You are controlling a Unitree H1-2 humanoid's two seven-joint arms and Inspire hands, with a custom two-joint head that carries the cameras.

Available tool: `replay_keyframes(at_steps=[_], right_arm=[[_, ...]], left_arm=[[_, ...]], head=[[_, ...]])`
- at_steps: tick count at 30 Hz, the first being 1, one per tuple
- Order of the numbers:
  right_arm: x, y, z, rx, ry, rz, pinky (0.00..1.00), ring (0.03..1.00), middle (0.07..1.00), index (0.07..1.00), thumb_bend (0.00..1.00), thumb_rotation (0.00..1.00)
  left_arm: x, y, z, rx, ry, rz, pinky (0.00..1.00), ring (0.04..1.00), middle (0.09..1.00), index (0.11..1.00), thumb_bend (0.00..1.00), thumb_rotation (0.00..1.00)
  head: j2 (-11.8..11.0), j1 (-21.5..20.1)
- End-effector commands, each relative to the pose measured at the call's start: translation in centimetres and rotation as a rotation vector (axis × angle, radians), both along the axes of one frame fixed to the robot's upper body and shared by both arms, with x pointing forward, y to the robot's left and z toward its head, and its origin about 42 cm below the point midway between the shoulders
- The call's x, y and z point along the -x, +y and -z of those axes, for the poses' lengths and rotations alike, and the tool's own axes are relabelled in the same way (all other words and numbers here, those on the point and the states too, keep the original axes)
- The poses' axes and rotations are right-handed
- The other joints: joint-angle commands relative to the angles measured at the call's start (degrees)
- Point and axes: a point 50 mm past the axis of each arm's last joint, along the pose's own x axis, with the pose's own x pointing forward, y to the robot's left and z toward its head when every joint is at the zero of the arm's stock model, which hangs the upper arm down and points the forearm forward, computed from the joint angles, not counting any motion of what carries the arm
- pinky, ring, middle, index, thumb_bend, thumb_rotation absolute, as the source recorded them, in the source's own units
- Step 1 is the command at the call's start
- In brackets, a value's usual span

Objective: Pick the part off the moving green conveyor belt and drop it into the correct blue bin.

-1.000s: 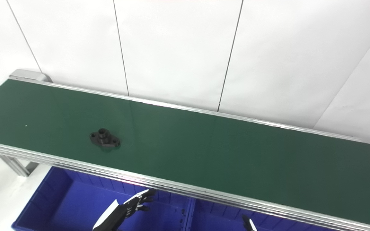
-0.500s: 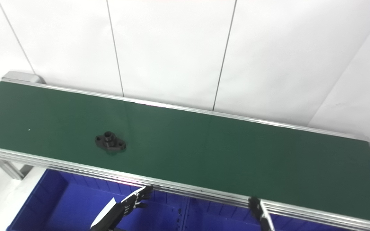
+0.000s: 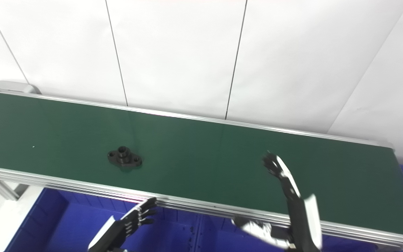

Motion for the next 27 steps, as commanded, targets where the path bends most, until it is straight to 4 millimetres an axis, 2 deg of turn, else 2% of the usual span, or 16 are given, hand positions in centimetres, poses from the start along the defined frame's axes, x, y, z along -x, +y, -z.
replay_keyframes(at_steps=[1,5,12,18,22,27], right_arm=[[-1.2,0.4,-2.0,0.015,-0.027,-0.014,0.78,0.817,0.842,0.899,0.81,0.42],[-3.4,1.2,-2.5,0.024,0.004,-0.021,0.8,0.814,0.832,0.891,0.81,0.37],[-7.5,3.9,-3.5,0.118,0.056,-0.035,0.79,0.806,0.826,0.893,0.8,0.36],[-9.8,6.3,-4.6,0.204,0.057,-0.051,0.72,0.787,0.817,0.884,0.83,0.39],[-11.2,7.9,-5.2,0.265,0.063,-0.065,0.72,0.79,0.817,0.882,0.84,0.4],[-12.9,9.9,-5.6,0.328,0.073,-0.07,0.64,0.738,0.793,0.866,0.85,0.41]], left_arm=[[-0.2,0.1,-1.0,0.014,-0.057,0.015,0.85,0.894,0.936,0.944,0.89,0.45],[-0.4,0.1,-1.1,-0.01,-0.066,0.014,0.85,0.892,0.94,0.946,0.87,0.46],[-0.7,0.0,-1.1,-0.057,-0.076,0.034,0.83,0.885,0.936,0.942,0.85,0.44],[-0.7,0.1,-1.1,-0.063,-0.077,0.045,0.84,0.895,0.94,0.939,0.86,0.44],[-0.4,0.0,-1.1,-0.06,-0.074,0.057,0.86,0.902,0.944,0.939,0.85,0.44],[0.1,0.0,-1.3,-0.059,-0.076,0.057,0.85,0.901,0.942,0.938,0.85,0.45]], head=[[0.2,0.2],[0.5,0.5],[0.6,0.3],[0.6,-0.1],[0.6,-0.2],[0.7,-0.5]])
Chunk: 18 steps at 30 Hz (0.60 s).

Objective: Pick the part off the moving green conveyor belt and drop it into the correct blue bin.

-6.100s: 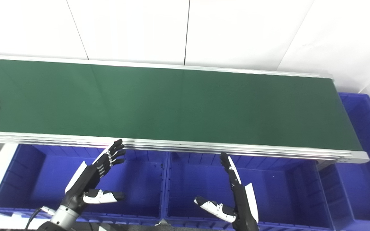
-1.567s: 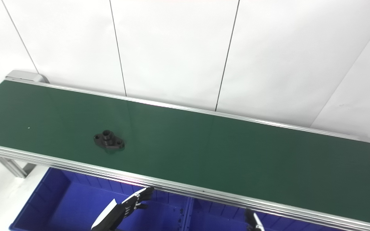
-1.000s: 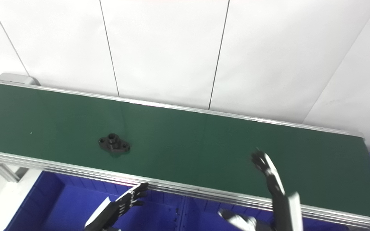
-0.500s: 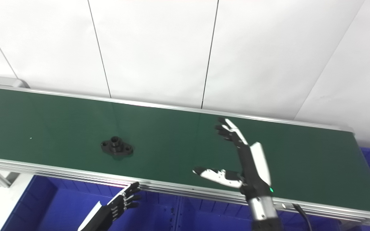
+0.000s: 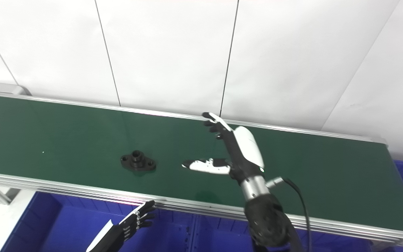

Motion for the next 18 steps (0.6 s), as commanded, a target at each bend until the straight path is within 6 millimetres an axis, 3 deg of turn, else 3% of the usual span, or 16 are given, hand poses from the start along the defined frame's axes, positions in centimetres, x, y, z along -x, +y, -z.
replay_keyframes(at_steps=[1,8,18], right_arm=[[-0.8,1.3,-1.9,-0.004,-0.049,-0.01,0.64,0.738,0.791,0.864,0.85,0.42],[-2.2,3.8,-1.5,0.088,-0.024,-0.033,0.66,0.755,0.79,0.867,0.84,0.43],[-4.8,5.6,0.5,0.189,0.025,-0.054,0.67,0.763,0.798,0.858,0.82,0.41]], left_arm=[[0.1,0.1,-1.0,0.017,-0.052,0.008,0.84,0.897,0.939,0.936,0.86,0.45],[0.9,-0.1,-1.0,0.023,-0.049,0.0,0.85,0.891,0.933,0.931,0.86,0.45],[0.8,-0.2,-0.9,0.021,-0.046,-0.008,0.84,0.893,0.932,0.93,0.85,0.45]], head=[[0.0,0.1],[0.1,0.3],[0.0,0.6]])
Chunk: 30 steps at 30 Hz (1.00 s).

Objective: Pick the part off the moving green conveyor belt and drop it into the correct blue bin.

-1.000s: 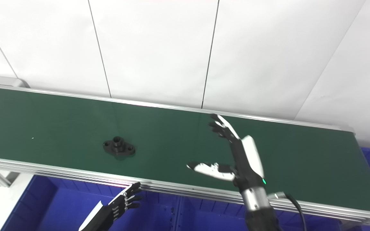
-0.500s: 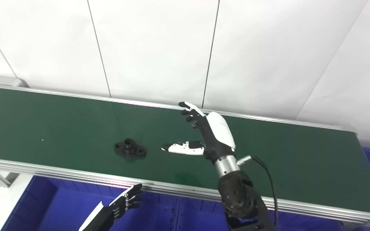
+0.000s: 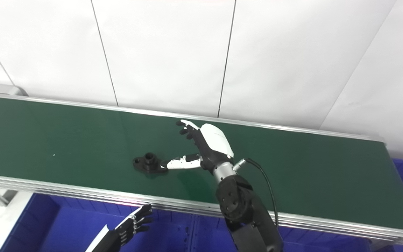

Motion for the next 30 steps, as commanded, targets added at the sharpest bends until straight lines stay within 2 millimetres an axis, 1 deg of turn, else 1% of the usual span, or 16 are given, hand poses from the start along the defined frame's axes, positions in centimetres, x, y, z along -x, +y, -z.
replay_keyframes(at_steps=[1,7,14,16,21,25,28,29,30], right_arm=[[-0.8,1.5,-2.4,-0.002,-0.09,-0.042,0.67,0.765,0.802,0.857,0.81,0.41],[-1.4,2.2,-1.5,0.075,-0.086,-0.067,0.7,0.782,0.816,0.851,0.82,0.4],[-1.5,2.8,-0.8,0.166,-0.072,-0.09,0.75,0.808,0.831,0.857,0.83,0.38],[-1.5,2.7,-0.3,0.19,-0.068,-0.099,0.75,0.812,0.838,0.866,0.82,0.39],[-1.2,2.5,1.0,0.227,-0.055,-0.115,0.75,0.807,0.834,0.863,0.82,0.37],[-0.8,2.1,2.2,0.265,-0.059,-0.127,0.73,0.786,0.814,0.856,0.82,0.35],[-0.6,1.6,2.8,0.299,-0.058,-0.129,0.73,0.782,0.809,0.852,0.8,0.32],[-0.5,1.4,3.0,0.308,-0.055,-0.128,0.74,0.787,0.81,0.844,0.78,0.27],[-0.5,1.1,3.3,0.318,-0.052,-0.124,0.74,0.788,0.81,0.842,0.77,0.26]], left_arm=[[-0.2,-0.1,-0.9,0.012,-0.055,-0.001,0.84,0.893,0.932,0.929,0.85,0.45],[-0.2,-0.3,-0.8,-0.002,-0.059,-0.003,0.85,0.893,0.927,0.922,0.86,0.46],[-0.3,-0.7,-0.8,-0.006,-0.062,0.0,0.86,0.898,0.93,0.921,0.86,0.45],[-0.2,-0.8,-0.8,-0.009,-0.065,-0.001,0.86,0.898,0.929,0.919,0.86,0.45],[-0.2,-1.0,-0.8,-0.02,-0.071,0.001,0.86,0.898,0.93,0.919,0.86,0.46],[-0.2,-1.1,-0.9,-0.016,-0.072,0.003,0.86,0.899,0.93,0.918,0.86,0.46],[-0.1,-1.3,-0.9,-0.003,-0.069,0.002,0.86,0.904,0.933,0.919,0.86,0.44],[-0.1,-1.3,-0.9,-0.003,-0.069,0.0,0.86,0.902,0.932,0.918,0.86,0.44],[-0.1,-1.3,-0.9,-0.003,-0.07,0.0,0.85,0.902,0.932,0.917,0.87,0.45]], head=[[0.0,0.1],[0.1,0.5],[0.3,1.0],[0.3,1.1],[0.5,1.1],[0.7,1.4],[0.9,1.5],[0.9,1.5],[1.0,1.4]])
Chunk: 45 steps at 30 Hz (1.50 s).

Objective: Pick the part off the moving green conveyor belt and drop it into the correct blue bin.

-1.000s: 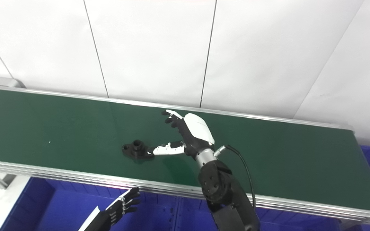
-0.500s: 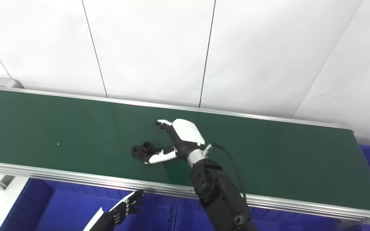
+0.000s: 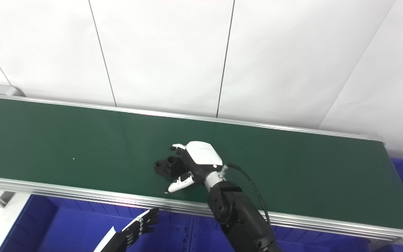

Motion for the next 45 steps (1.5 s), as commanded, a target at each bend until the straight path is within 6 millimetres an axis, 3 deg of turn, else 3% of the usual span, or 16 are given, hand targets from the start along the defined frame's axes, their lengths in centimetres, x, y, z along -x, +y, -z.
replay_keyframes(at_steps=[1,5,8,9,10,12,14,15,16,19,22,26,34,39,42,45], right_arm=[[-0.1,0.3,-0.7,-0.002,-0.043,-0.046,0.73,0.787,0.808,0.836,0.76,0.22],[-0.3,-0.8,-0.2,0.015,-0.051,-0.031,0.72,0.775,0.797,0.827,0.74,0.13],[-0.4,-1.6,0.0,0.02,-0.063,-0.027,0.66,0.717,0.746,0.792,0.66,0.05],[-0.4,-1.7,0.2,0.022,-0.064,-0.024,0.62,0.68,0.716,0.779,0.63,0.02],[-0.4,-1.8,0.4,0.022,-0.066,-0.019,0.55,0.612,0.607,0.765,0.59,0.01],[-0.4,-1.9,0.7,0.024,-0.082,-0.016,0.42,0.503,0.51,0.716,0.56,0.0],[-0.2,-2.1,1.2,0.026,-0.101,-0.017,0.37,0.457,0.495,0.689,0.55,0.0],[0.0,-2.1,1.4,0.025,-0.105,-0.019,0.32,0.398,0.488,0.574,0.54,0.0],[0.1,-2.1,1.6,0.023,-0.109,-0.022,0.3,0.371,0.485,0.535,0.53,0.0],[0.5,-2.1,2.2,0.016,-0.111,-0.024,0.24,0.302,0.478,0.497,0.53,0.0],[1.0,-1.7,2.8,0.016,-0.11,-0.024,0.24,0.314,0.479,0.494,0.52,0.0],[1.5,-1.3,3.4,0.008,-0.11,-0.025,0.33,0.417,0.488,0.494,0.52,0.0],[1.8,-1.3,3.9,0.0,-0.125,-0.02,0.32,0.409,0.465,0.516,0.52,0.0],[2.2,-1.6,2.9,-0.042,-0.149,-0.008,0.3,0.38,0.483,0.495,0.52,0.0],[2.7,-2.1,1.4,-0.112,-0.187,0.022,0.21,0.282,0.476,0.492,0.53,0.0],[3.7,-2.9,-0.3,-0.166,-0.214,0.05,0.22,0.292,0.477,0.492,0.52,0.0]], left_arm=[[-0.2,0.1,-1.0,0.02,-0.057,-0.007,0.85,0.902,0.932,0.919,0.86,0.45],[-0.1,0.1,-1.2,0.014,-0.066,-0.01,0.85,0.896,0.93,0.919,0.86,0.45],[-0.1,0.1,-1.3,0.014,-0.069,-0.011,0.84,0.892,0.93,0.921,0.86,0.46],[-0.1,0.1,-1.3,0.018,-0.069,-0.011,0.84,0.895,0.932,0.924,0.86,0.46],[-0.1,0.1,-1.3,0.018,-0.07,-0.012,0.84,0.895,0.932,0.926,0.86,0.46],[-0.1,0.1,-1.4,0.017,-0.074,-0.013,0.84,0.891,0.929,0.926,0.86,0.47],[-0.2,0.0,-1.5,0.022,-0.079,-0.016,0.84,0.889,0.926,0.922,0.87,0.47],[-0.2,0.0,-1.6,0.024,-0.08,-0.017,0.84,0.89,0.927,0.922,0.86,0.47],[-0.2,0.0,-1.6,0.024,-0.082,-0.02,0.84,0.89,0.928,0.922,0.87,0.47],[-0.2,0.0,-1.7,0.026,-0.086,-0.02,0.83,0.886,0.928,0.923,0.87,0.47],[-0.3,-0.1,-1.8,0.031,-0.088,-0.02,0.84,0.887,0.928,0.923,0.86,0.46],[-0.4,0.0,-1.8,0.027,-0.092,-0.022,0.83,0.884,0.926,0.922,0.86,0.46],[-0.3,0.2,-1.8,0.021,-0.091,-0.021,0.82,0.878,0.927,0.93,0.87,0.47],[-0.2,0.3,-1.9,0.019,-0.093,-0.024,0.82,0.873,0.923,0.924,0.87,0.47],[-0.1,0.3,-2.0,0.021,-0.095,-0.02,0.82,0.874,0.927,0.926,0.86,0.47],[-0.1,0.3,-2.1,0.026,-0.097,-0.02,0.82,0.871,0.924,0.926,0.86,0.47]], head=[[0.1,0.0],[0.6,-0.6],[0.9,-0.9],[1.2,-1.1],[1.2,-1.1],[1.5,-1.1],[1.8,-1.3],[1.8,-1.3],[1.9,-1.5],[2.0,-1.6],[2.2,-1.5],[2.3,-1.6],[2.4,-1.8],[2.7,-2.1],[2.8,-2.2],[3.2,-2.3]])
